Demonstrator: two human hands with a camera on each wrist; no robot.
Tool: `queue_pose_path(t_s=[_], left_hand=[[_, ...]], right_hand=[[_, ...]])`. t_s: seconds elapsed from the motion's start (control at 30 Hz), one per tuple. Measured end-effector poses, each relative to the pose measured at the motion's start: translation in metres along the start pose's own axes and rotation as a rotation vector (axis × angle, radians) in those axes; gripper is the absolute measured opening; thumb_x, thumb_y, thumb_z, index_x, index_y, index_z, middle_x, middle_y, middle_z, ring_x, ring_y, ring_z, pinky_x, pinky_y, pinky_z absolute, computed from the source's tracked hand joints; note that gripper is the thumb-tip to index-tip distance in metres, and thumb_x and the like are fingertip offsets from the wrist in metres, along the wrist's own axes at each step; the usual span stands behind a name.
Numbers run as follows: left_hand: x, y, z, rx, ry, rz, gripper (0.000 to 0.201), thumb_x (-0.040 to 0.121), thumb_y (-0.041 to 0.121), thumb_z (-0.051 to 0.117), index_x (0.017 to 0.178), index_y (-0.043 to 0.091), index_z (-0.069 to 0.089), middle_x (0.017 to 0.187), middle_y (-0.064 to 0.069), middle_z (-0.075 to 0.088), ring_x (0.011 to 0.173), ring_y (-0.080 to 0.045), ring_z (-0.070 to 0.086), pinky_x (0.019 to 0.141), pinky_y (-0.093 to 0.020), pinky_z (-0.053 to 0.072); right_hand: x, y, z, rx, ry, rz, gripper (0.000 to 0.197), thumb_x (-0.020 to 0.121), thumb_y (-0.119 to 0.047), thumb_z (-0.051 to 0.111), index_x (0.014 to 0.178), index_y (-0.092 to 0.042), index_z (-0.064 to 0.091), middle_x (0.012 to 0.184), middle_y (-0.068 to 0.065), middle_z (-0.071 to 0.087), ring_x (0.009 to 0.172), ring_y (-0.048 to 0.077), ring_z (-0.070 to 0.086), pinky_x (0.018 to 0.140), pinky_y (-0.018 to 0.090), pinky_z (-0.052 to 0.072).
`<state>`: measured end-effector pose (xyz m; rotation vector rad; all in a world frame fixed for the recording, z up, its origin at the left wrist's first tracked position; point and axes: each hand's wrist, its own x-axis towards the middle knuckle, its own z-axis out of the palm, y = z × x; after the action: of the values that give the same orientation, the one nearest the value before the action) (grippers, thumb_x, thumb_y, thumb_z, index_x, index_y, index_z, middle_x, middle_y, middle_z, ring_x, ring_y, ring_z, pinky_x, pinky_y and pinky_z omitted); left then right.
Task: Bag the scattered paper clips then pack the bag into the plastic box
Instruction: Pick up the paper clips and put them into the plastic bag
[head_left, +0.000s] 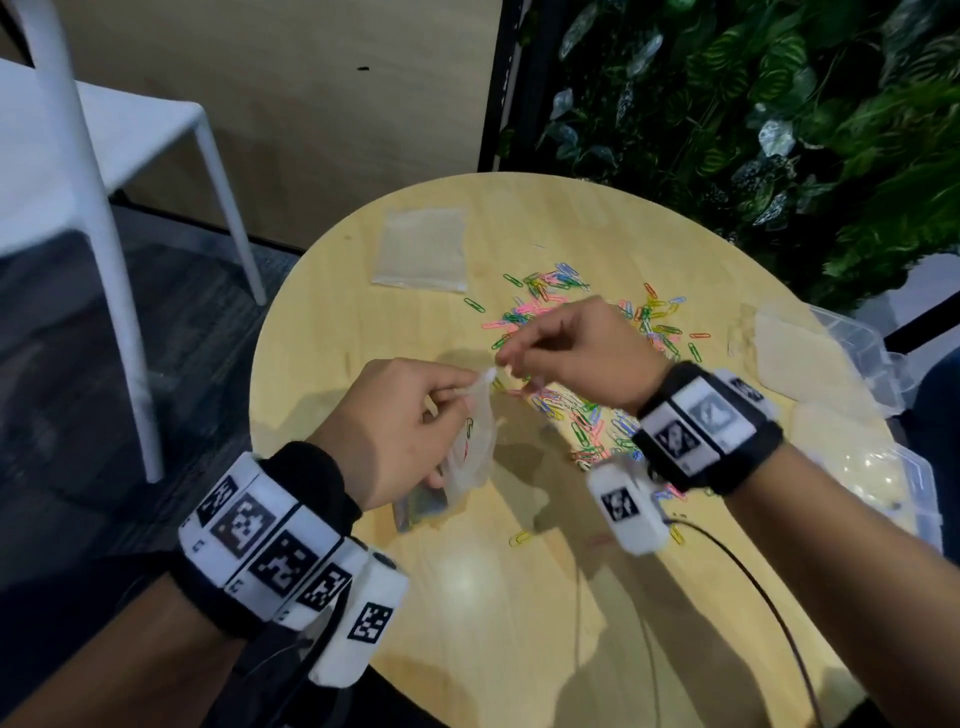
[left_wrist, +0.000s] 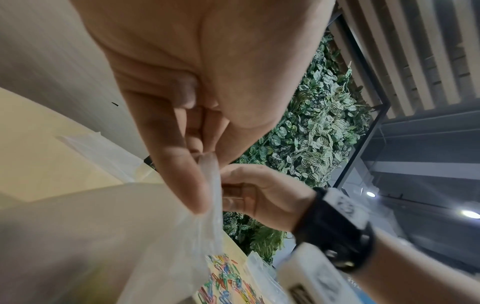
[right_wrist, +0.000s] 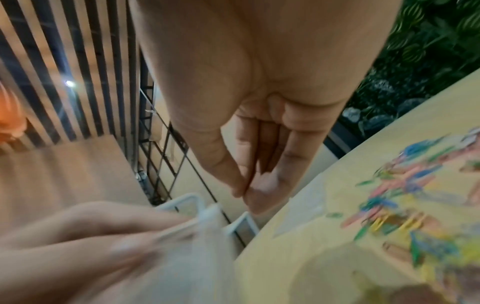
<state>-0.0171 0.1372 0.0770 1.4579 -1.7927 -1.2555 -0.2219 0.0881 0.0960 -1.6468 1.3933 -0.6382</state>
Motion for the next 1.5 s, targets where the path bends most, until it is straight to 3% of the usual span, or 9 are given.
queue_pose_path(t_s=[0.13,0.3,0.63,0.8,0.9,1.07,1.23,1.37,1.5], left_hand=[[-0.001,-0.005,-0.001,-0.031,-0.021,-0.011,0.032,0.097,0.019,0.058,0.129,0.024,0.065,0.083,0.001,0.067,0.047,-0.024,0.069,0.049,-0.019,0.054],[0.0,-0.006,0.002,-0.028,-0.037,0.008,0.034,0.097,0.019,0.057,0.13,0.026,0.064,0.083,0.0,0.066,0.045,-0.022,0.067,0.05,-0.022,0.056],[-0.009,0.005,0.008,-0.012,-0.109,0.109,0.053,0.096,0.014,0.058,0.09,0.066,0.064,0.078,-0.008,0.064,0.046,-0.034,0.061,0.049,-0.044,0.056],[-0.005,0.002,0.019,0.035,-0.103,0.072,0.029,0.095,0.016,0.06,0.119,0.03,0.069,0.077,-0.002,0.065,0.042,-0.03,0.062,0.047,-0.042,0.057],[-0.003,0.002,0.025,0.066,-0.124,0.079,0.028,0.095,0.016,0.061,0.12,0.026,0.07,0.076,-0.001,0.065,0.037,-0.021,0.06,0.046,-0.037,0.056],[0.002,-0.001,0.035,0.037,-0.129,0.01,0.028,0.095,0.019,0.062,0.121,0.025,0.069,0.059,0.013,0.064,0.04,-0.02,0.061,0.047,-0.021,0.05],[0.009,-0.004,0.041,-0.047,-0.104,-0.043,0.026,0.095,0.016,0.062,0.119,0.023,0.071,0.076,0.0,0.067,0.053,-0.032,0.071,0.063,-0.042,0.062],[0.014,0.0,0.043,-0.078,-0.06,-0.032,0.025,0.097,0.014,0.058,0.112,0.031,0.07,0.075,0.0,0.066,0.056,-0.029,0.072,0.064,-0.044,0.063],[0.021,0.005,0.047,-0.113,-0.045,-0.017,0.028,0.097,0.016,0.057,0.106,0.038,0.071,0.066,-0.005,0.072,0.06,-0.03,0.073,0.067,-0.047,0.063]], right_hand=[[0.068,0.028,-0.005,-0.442,0.049,0.002,0.032,0.089,-0.004,0.052,0.112,-0.017,0.071,0.109,0.005,0.072,0.098,0.02,0.068,0.092,0.03,0.051],[0.113,0.041,0.031,-0.888,-0.204,-0.049,0.047,0.101,-0.019,0.035,0.148,-0.011,0.032,0.156,0.012,0.029,0.139,0.027,0.036,0.11,0.031,0.027],[0.062,0.083,0.024,-1.323,-0.324,-0.247,0.057,0.098,-0.044,0.033,0.15,-0.027,0.018,0.158,0.002,0.017,0.141,0.028,0.024,0.108,0.058,0.028],[0.042,0.101,0.005,-1.107,-0.265,-0.266,0.04,0.089,-0.016,0.055,0.129,-0.019,0.052,0.128,0.01,0.053,0.102,0.034,0.058,0.079,0.043,0.052],[0.031,0.096,0.001,-1.103,-0.191,-0.237,0.024,0.085,-0.003,0.052,0.102,-0.012,0.066,0.1,0.009,0.06,0.086,0.03,0.061,0.065,0.032,0.045],[0.011,0.1,-0.012,-0.828,0.065,-0.094,0.027,0.083,-0.001,0.058,0.098,-0.017,0.073,0.093,0.011,0.071,0.084,0.03,0.066,0.077,0.038,0.056],[-0.012,0.083,-0.049,-0.124,0.362,0.086,0.023,0.08,-0.003,0.071,0.1,-0.013,0.074,0.089,0.007,0.074,0.078,0.019,0.072,0.083,0.031,0.058],[-0.036,0.055,-0.05,0.723,0.163,0.248,0.029,0.083,0.008,0.063,0.111,0.004,0.065,0.081,0.016,0.07,0.073,0.025,0.072,0.074,0.025,0.059],[-0.053,0.04,-0.013,0.875,-0.207,0.362,0.022,0.087,0.01,0.056,0.104,0.003,0.066,0.078,0.009,0.073,0.069,0.016,0.072,0.071,0.018,0.059]])
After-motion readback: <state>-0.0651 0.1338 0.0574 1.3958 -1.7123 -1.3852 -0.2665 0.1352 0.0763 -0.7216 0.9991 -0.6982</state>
